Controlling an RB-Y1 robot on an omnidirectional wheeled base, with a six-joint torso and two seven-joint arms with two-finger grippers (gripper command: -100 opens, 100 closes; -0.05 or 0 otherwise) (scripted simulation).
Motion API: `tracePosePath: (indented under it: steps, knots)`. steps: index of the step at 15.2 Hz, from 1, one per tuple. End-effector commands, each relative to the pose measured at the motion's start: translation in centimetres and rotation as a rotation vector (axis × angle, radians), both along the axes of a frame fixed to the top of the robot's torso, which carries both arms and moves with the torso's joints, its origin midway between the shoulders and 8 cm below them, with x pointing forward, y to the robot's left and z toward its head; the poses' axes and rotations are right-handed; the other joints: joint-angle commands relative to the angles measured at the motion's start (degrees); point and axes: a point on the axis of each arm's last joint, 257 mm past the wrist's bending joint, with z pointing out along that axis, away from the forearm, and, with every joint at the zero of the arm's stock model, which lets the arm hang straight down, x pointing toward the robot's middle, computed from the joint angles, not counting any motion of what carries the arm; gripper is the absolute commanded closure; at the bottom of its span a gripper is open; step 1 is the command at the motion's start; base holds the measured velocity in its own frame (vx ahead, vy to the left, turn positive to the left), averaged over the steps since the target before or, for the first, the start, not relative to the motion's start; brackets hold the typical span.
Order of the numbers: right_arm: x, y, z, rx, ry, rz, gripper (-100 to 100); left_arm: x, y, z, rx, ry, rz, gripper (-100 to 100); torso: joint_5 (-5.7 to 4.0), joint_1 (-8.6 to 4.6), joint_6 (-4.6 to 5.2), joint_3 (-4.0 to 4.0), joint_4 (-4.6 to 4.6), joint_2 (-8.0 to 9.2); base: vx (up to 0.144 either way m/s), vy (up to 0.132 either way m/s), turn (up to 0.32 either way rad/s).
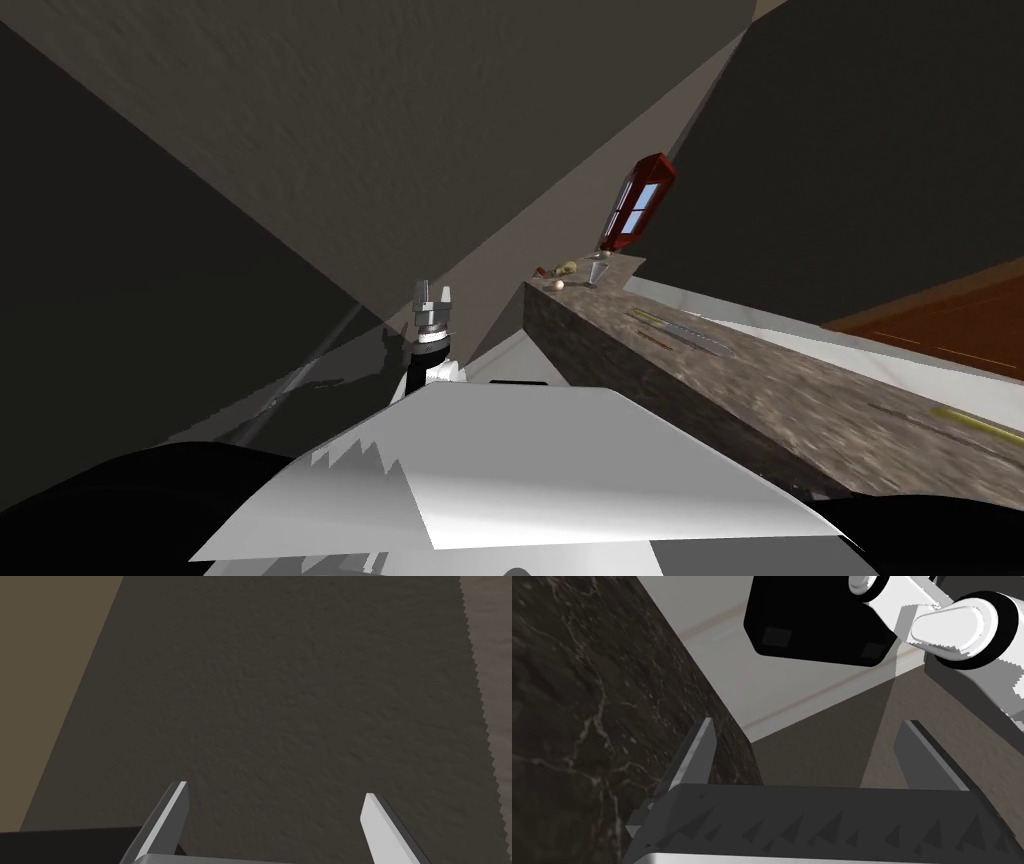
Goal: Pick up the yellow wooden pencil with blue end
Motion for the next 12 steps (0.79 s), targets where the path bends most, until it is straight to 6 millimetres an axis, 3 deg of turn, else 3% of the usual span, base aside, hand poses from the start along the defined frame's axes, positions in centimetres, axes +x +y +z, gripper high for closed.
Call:
tracePosePath:
  steps: [1, 2, 3, 5, 7, 12]
  knots:
    - [-0.8, -2.5, 1.1, -0.052, 0.033, 0.023, -100, 0.0, 0.0, 0.0, 0.0, 0.0, 0.0, 0, 0.0, 0.0, 0.0, 0.0, 0.0, 0.0, 0.116, 0.009, 0.158]
    - [-1.8, -4.9, 2.1, -0.101, 0.067, 0.044, -100, 0.0, 0.0, 0.0, 0.0, 0.0, 0.0, 0, -0.01, -0.04, 0.02, -0.01, 0.0, -0.01, 0.129, 0.003, 0.182]
    - [-1.8, -4.9, 2.1, -0.101, 0.067, 0.044, -100, 0.0, 0.0, 0.0, 0.0, 0.0, 0.0, 0, -0.03, -0.08, -0.01, -0.03, -0.01, -0.06, 0.124, 0.003, 0.161]
    - [-3.4, -8.7, 4.2, -0.185, 0.123, 0.077, -100, 0.0, 0.0, 0.0, 0.0, 0.0, 0.0, 0, -0.02, -0.13, -0.01, -0.04, -0.01, -0.06, 0.144, -0.032, 0.211]
    - [-4.3, -11.4, 5.8, -0.244, 0.16, 0.101, -100, 0.0, 0.0, 0.0, 0.0, 0.0, 0.0, 0, -0.07, -0.34, -0.06, -0.2, -0.07, -0.35, 0.251, -0.106, 0.38]
    - [-5.1, -13.4, 6.5, -0.289, 0.184, 0.12, -100, 0.0, 0.0, 0.0, 0.001, 0.0, 0.0, 0, -0.21, -0.83, -0.03, -0.3, -0.12, -0.51, 0.218, -0.183, 0.246]
